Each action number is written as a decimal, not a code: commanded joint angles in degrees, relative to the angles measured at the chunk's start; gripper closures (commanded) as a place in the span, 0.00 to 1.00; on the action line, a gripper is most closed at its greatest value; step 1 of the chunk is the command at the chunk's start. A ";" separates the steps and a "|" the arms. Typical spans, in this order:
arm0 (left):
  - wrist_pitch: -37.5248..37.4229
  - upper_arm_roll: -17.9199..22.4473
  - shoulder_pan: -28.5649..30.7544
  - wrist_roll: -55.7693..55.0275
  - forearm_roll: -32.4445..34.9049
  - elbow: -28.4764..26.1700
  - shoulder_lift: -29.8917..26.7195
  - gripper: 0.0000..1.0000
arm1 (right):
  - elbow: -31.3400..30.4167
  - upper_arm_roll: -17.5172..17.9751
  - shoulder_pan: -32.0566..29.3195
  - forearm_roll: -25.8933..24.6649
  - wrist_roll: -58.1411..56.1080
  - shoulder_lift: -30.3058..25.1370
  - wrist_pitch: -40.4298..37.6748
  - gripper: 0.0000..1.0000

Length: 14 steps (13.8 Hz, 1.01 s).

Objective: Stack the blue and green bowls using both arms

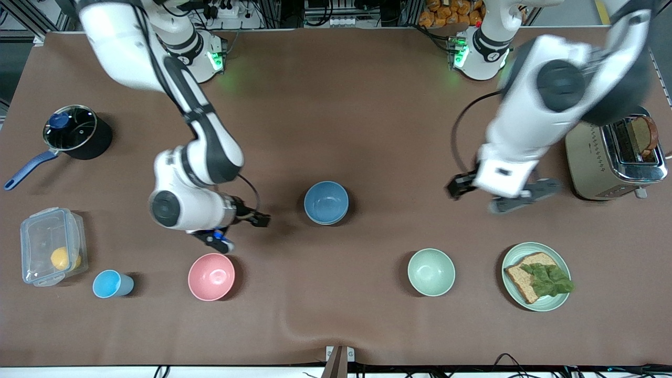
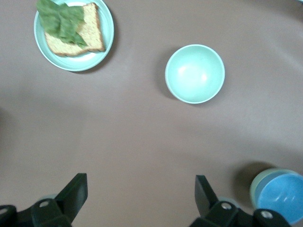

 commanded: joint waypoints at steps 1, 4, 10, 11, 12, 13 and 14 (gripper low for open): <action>-3.61 -0.67 7.14 14.08 -3.74 -2.54 -4.77 0.00 | -5.15 0.40 -3.16 -3.13 -13.38 -11.33 -4.36 0.00; -8.17 -0.05 10.14 20.96 -4.19 -2.63 -7.86 0.00 | -5.15 0.40 -10.53 -4.71 -32.10 -20.03 -11.13 0.00; -14.34 4.08 10.67 29.24 -4.98 -2.81 -11.91 0.00 | -4.89 0.49 -12.05 -18.67 -38.23 -32.79 -19.22 0.00; -15.04 4.34 10.67 29.33 -4.98 -2.72 -12.08 0.00 | -4.80 0.31 -12.49 -18.87 -38.23 -33.76 -20.46 0.00; -15.31 4.34 10.67 29.25 -4.98 -2.63 -12.17 0.00 | -4.80 -0.21 -13.01 -18.87 -38.31 -35.08 -21.25 0.00; -15.66 4.34 10.67 29.25 -4.98 -2.54 -12.61 0.00 | -4.89 -1.09 -13.45 -18.69 -38.40 -35.79 -21.35 0.00; -16.01 4.34 10.50 29.25 -4.98 -2.37 -12.61 0.00 | -4.89 -1.53 -13.46 -18.60 -38.40 -35.88 -21.43 0.00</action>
